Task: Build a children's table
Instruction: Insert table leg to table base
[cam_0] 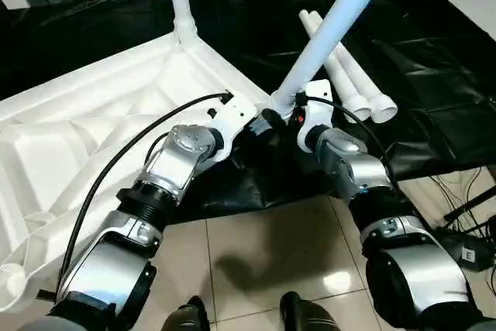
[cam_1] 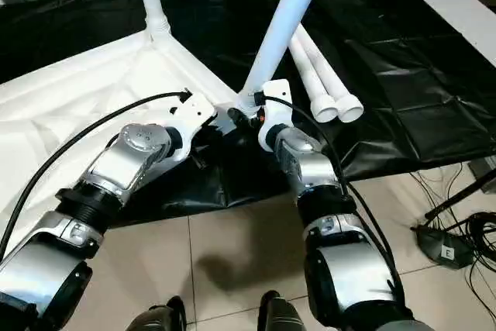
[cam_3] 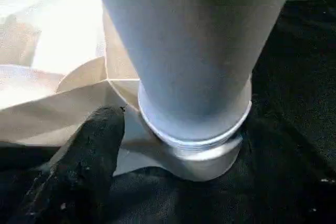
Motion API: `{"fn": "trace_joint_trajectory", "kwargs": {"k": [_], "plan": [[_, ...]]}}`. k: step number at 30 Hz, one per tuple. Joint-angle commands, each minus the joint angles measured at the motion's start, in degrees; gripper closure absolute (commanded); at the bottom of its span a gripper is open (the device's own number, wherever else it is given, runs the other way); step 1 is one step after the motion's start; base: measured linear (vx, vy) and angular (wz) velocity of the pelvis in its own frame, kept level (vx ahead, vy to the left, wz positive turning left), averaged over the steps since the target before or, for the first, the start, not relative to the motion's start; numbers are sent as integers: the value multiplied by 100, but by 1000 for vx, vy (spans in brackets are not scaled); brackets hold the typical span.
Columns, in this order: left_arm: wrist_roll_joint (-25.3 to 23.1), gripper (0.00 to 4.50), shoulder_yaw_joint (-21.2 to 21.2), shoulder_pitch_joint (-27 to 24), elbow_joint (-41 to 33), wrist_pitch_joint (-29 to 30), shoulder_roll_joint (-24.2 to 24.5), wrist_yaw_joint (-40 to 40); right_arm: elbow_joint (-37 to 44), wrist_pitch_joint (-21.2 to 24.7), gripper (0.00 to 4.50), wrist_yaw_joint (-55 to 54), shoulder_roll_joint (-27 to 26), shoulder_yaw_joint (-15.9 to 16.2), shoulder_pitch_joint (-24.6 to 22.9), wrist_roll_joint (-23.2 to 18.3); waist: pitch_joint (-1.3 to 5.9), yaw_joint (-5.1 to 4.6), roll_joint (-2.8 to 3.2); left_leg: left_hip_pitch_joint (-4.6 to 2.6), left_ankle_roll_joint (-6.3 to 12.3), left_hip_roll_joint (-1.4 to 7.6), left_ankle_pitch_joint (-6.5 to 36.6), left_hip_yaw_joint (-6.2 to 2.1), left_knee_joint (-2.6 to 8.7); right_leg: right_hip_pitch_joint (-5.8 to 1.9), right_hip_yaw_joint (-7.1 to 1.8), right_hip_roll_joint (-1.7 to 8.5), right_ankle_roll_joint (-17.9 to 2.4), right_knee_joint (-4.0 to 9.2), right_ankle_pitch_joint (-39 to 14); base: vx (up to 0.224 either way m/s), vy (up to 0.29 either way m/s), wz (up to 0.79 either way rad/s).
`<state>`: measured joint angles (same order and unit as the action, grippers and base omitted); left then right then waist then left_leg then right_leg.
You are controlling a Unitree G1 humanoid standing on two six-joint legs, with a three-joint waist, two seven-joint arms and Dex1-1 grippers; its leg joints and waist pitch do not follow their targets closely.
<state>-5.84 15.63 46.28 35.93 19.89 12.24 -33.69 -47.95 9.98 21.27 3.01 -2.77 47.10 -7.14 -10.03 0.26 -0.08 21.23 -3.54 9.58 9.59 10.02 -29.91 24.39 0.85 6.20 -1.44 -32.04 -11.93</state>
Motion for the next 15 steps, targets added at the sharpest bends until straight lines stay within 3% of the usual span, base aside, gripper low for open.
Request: {"fn": "trace_joint_trajectory", "kwargs": {"k": [1, 3, 4, 7, 15], "plan": [[-124, 450, 93, -197, 163, -27, 50, -31, 81, 27, 38, 100, -59, 113, -92, -33, 318, 36, -40, -45, 189, 261, 1996, -75, 420, -183, -139, 217, -626, 468, -2572, 0, 0, 0], [-128, 450, 100, -223, 120, -23, 75, -44, 156, -87, 38, 25, -56, 60, -119, -56, 378, 43, -31, -16, 270, 268, 1451, -30, 376, -189, -133, 177, -797, 385, -1656, 0, 0, 0], [-128, 450, 100, -224, 119, -23, 76, -44, 159, -91, 38, 24, -56, 58, -121, -57, 379, 46, -28, -22, 299, 268, 1407, -14, 368, -177, -127, 159, -852, 380, -1538, 0, 0, 0], [-126, 450, 111, -248, 78, -10, 95, -51, 290, -154, 74, -14, -88, -25, -199, -102, 353, 40, -27, -22, 272, 266, 1743, 17, 369, -142, -119, 163, -853, 427, -1995, 0, 0, 0], [-164, 450, 132, -263, 37, -12, 118, -90, 396, -243, 87, -205, -55, -13, -310, 40, 362, 41, -14, 13, 228, 254, 1602, 21, 364, -160, -106, 144, -840, 400, -1797, 0, 0, 0]]}}
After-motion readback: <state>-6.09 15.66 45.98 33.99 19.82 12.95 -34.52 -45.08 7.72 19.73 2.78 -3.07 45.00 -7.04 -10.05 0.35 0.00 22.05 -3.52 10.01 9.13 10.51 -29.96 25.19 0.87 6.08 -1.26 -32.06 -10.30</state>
